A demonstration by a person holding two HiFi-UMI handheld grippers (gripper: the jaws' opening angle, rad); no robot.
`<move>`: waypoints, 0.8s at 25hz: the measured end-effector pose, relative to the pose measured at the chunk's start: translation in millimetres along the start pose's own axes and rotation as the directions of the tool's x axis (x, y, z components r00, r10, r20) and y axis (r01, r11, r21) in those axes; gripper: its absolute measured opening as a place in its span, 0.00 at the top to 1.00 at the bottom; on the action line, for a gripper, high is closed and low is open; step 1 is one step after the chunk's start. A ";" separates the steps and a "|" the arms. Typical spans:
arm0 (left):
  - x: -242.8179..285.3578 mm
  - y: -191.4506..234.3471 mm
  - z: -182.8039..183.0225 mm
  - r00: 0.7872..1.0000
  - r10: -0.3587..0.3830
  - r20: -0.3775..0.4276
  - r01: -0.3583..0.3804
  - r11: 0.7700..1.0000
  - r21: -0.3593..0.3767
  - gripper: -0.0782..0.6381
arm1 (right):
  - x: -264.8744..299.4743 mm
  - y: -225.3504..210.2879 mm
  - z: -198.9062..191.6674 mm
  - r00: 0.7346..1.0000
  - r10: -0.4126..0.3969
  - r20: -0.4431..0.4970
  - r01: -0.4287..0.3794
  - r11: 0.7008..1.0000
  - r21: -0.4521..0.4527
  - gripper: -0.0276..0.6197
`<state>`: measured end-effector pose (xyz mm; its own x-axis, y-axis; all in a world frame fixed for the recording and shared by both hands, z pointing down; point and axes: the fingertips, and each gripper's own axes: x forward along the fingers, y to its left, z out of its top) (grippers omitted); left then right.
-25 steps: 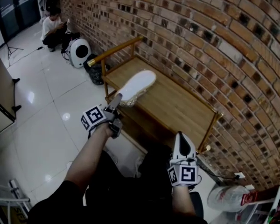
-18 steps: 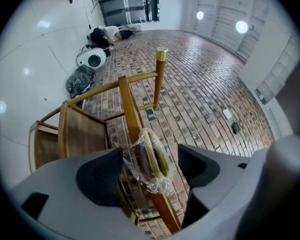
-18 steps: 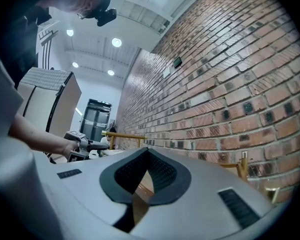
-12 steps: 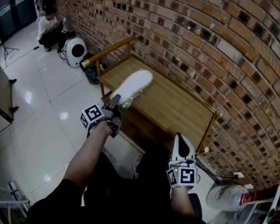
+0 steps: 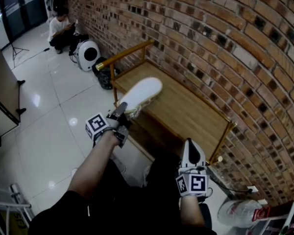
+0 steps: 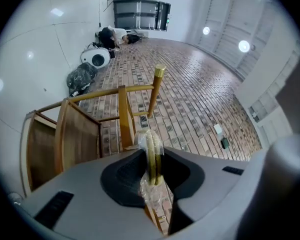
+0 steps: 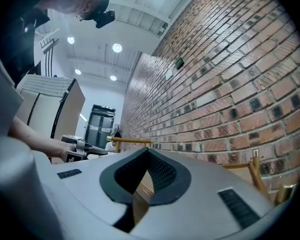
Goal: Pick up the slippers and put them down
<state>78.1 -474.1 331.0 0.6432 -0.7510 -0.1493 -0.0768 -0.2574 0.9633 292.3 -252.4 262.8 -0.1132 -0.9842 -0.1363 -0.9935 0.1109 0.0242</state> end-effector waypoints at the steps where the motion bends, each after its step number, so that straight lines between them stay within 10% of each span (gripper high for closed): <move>1: -5.4 -2.7 3.3 1.000 -0.002 0.011 0.002 1.000 0.005 0.79 | 2.4 2.2 1.1 1.000 0.013 0.006 -0.013 1.000 0.005 0.97; 11: -103.9 -37.1 59.0 0.977 -0.037 0.209 0.014 0.994 0.109 0.79 | 30.0 58.1 12.7 0.971 0.228 0.066 -0.230 0.972 0.036 0.97; 20: -244.9 -47.8 83.2 0.890 -0.001 0.456 -0.065 0.989 0.130 0.79 | 23.4 131.9 29.2 0.887 0.448 0.114 -0.454 0.890 0.033 0.97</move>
<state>-139.1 -328.4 302.9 0.2252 -0.9454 -0.2357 -0.2168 -0.2845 0.9339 158.3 -256.8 233.9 -0.5461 -0.8074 -0.2233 -0.8337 0.5500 0.0503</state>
